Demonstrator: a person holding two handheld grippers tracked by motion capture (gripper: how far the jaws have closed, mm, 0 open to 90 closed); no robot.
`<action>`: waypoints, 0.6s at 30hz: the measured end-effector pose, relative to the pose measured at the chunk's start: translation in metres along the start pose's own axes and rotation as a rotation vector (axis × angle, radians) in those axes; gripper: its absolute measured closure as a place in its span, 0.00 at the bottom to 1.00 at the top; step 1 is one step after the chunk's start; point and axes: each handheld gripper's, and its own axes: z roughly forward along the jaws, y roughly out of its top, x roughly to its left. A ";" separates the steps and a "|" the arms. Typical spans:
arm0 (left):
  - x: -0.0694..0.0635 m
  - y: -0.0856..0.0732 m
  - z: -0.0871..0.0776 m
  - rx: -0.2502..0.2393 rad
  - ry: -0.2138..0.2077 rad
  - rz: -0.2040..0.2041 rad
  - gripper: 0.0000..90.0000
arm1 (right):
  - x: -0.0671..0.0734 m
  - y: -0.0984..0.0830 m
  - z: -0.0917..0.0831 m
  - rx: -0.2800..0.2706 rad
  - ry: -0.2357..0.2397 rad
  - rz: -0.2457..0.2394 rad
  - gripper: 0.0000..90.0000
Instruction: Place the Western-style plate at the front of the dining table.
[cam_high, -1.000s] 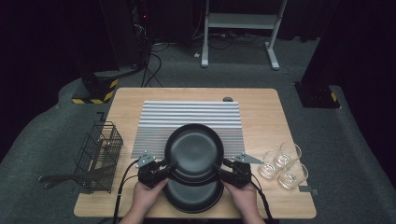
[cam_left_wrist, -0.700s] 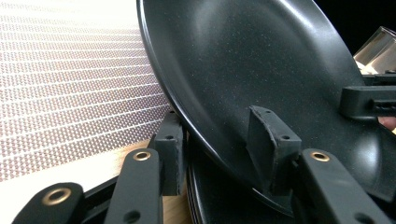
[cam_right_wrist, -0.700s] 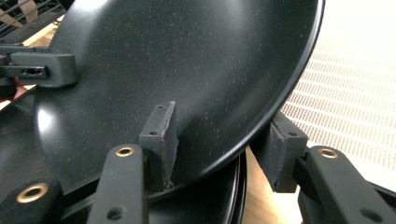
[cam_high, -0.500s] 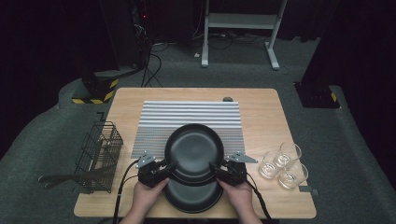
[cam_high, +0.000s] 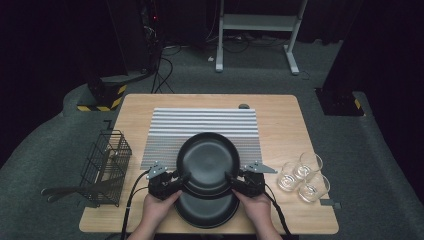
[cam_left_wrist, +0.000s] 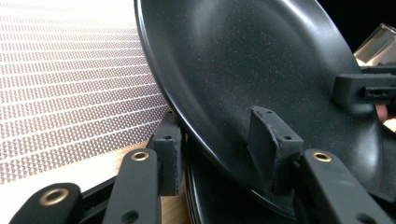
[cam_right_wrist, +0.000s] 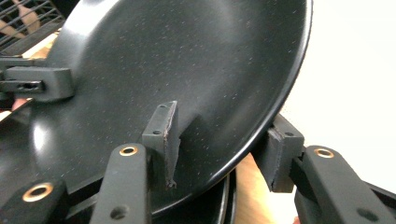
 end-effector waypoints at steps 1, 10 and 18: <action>0.000 0.000 0.000 0.003 0.001 -0.002 0.63 | 0.000 0.001 0.000 0.001 -0.005 0.004 0.60; 0.000 0.002 -0.001 0.020 -0.002 -0.010 0.64 | -0.001 0.002 0.000 -0.012 -0.012 0.008 0.63; 0.000 0.004 -0.003 -0.016 -0.009 -0.003 0.65 | 0.000 0.003 -0.004 -0.057 -0.014 0.010 0.66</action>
